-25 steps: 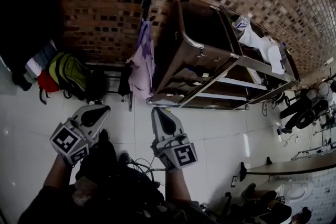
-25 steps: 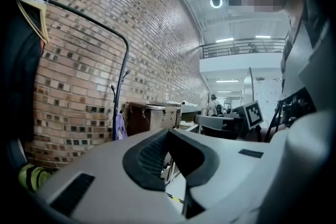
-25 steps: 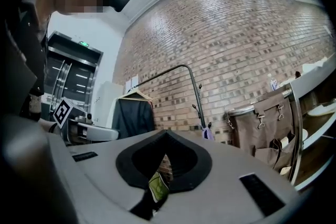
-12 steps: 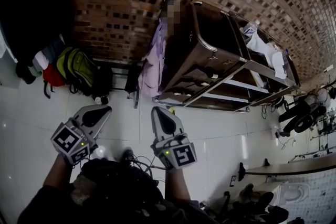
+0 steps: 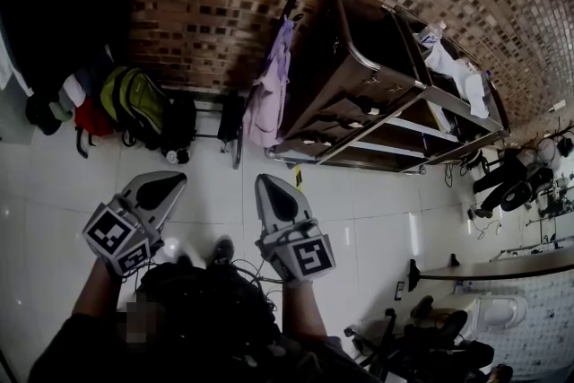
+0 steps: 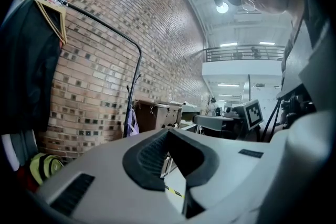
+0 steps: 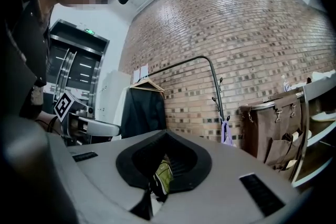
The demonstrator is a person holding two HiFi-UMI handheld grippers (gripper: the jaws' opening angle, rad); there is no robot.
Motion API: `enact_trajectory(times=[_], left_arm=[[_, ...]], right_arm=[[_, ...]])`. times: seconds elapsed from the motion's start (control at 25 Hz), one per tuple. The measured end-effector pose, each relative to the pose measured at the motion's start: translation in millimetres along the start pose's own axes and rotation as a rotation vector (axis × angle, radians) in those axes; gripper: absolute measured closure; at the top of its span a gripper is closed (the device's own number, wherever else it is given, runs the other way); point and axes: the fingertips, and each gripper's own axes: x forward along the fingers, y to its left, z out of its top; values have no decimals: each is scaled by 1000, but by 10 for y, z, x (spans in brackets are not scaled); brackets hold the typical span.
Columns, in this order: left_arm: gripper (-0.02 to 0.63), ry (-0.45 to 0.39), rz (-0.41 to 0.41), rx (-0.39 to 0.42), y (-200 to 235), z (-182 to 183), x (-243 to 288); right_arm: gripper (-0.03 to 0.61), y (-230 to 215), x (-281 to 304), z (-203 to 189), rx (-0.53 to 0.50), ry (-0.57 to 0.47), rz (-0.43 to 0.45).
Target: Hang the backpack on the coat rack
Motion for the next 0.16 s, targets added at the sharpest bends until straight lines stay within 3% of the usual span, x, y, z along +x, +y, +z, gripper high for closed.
enact_trajectory(times=[0.16], left_arm=[[588, -21, -17, -1, 33, 12, -128]], right_arm=[[580, 147, 24, -11, -2, 10, -13]])
